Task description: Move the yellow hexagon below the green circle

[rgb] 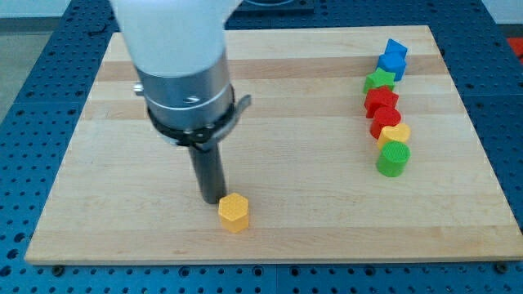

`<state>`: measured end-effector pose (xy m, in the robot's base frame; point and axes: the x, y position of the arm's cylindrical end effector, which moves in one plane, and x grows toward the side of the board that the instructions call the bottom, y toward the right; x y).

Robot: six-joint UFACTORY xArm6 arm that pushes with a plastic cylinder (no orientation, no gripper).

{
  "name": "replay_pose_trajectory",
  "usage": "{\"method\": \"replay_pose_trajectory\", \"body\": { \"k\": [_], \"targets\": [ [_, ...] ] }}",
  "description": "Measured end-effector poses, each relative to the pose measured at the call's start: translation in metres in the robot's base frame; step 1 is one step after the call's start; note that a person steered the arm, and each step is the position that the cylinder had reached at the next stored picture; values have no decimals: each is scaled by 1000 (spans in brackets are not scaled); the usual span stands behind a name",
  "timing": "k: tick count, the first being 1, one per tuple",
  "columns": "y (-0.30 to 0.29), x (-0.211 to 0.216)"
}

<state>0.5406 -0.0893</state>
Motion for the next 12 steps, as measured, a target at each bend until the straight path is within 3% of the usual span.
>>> {"method": "replay_pose_trajectory", "body": {
  "k": [2, 3, 5, 10, 12],
  "targets": [
    [-34, 17],
    [-12, 39],
    [62, 40],
    [94, 25],
    [182, 24]
  ]
}}
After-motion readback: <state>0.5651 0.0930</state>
